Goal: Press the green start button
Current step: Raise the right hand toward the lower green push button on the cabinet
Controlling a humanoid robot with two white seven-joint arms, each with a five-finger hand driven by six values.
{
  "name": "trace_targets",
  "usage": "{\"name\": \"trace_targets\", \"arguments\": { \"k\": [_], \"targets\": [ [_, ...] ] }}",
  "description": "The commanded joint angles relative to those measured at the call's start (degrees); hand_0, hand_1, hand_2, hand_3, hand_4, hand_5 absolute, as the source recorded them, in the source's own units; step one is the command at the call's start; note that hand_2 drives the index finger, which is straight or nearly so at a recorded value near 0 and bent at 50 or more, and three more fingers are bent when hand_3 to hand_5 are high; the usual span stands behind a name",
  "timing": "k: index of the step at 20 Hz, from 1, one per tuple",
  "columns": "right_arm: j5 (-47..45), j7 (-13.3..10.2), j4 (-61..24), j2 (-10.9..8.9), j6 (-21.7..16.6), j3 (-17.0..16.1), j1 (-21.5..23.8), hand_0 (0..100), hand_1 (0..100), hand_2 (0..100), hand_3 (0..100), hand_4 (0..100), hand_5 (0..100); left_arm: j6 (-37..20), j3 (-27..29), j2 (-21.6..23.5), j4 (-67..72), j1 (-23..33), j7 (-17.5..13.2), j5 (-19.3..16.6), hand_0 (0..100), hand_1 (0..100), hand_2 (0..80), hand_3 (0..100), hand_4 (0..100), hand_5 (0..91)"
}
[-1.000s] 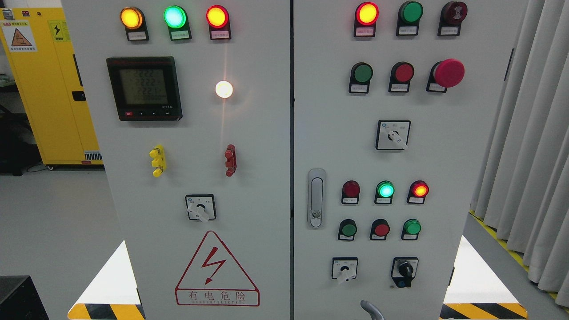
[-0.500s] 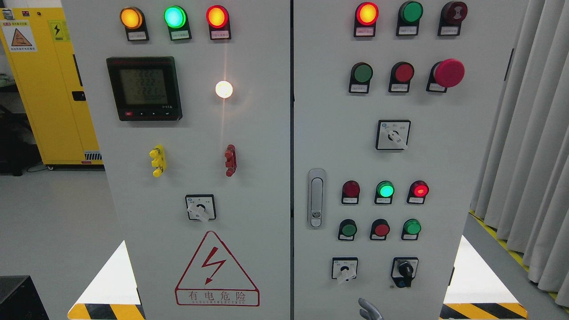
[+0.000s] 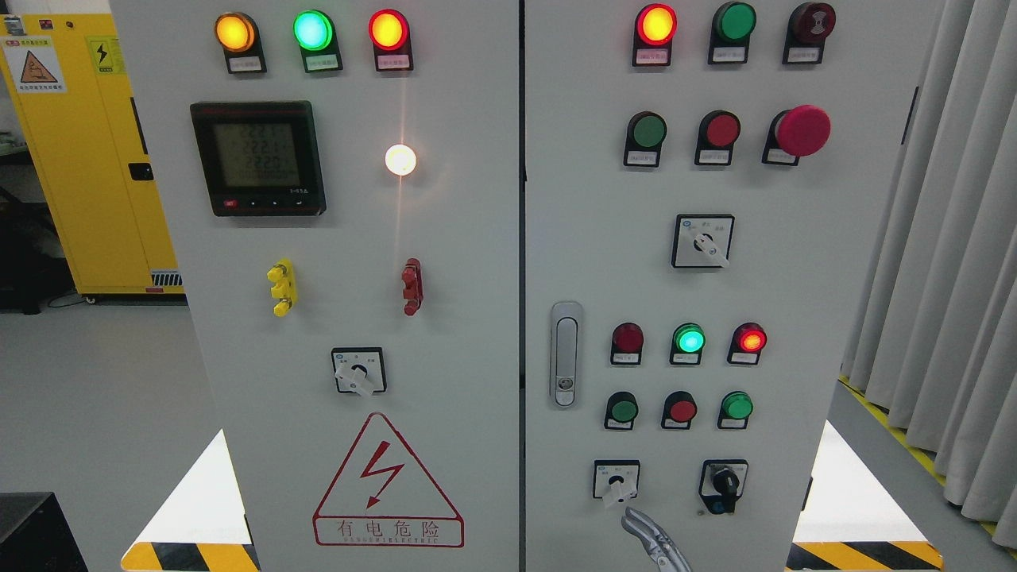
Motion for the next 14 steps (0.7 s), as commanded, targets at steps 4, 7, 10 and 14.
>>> {"name": "trace_targets", "arguments": {
  "k": [4,7,10,14],
  "targets": [
    [17.48,-3.97,2.76,0.97,3.59,-5.67,-8.39,45,90,0,79,85,91,0.05,0.00,0.00,0.00,0.09,0.02,0.00,12,56,0.0,0,0,0.0],
    [18.70,-4.15,2.67,0.88,4.74,-5.50,-9.54,43,91,0,85,89,100,0.05,0.00,0.00,0.00,0.00,0.02,0.00,12,56,0.0,0,0,0.0],
    [21.17,-4.15,2.50,0.88,4.74,-5.32,-9.54,47,92,0,90,91,100,0.05,0.00,0.00,0.00,0.00,0.02,0.00,12,56,0.0,0,0,0.0],
    [21.70,-4.06,2.32,0.79,4.74,-4.97,-9.63,58,94,0,91,92,100,0.05,0.00,0.00,0.00,0.09,0.02,0.00,12,56,0.0,0,0,0.0]
  ]
}}
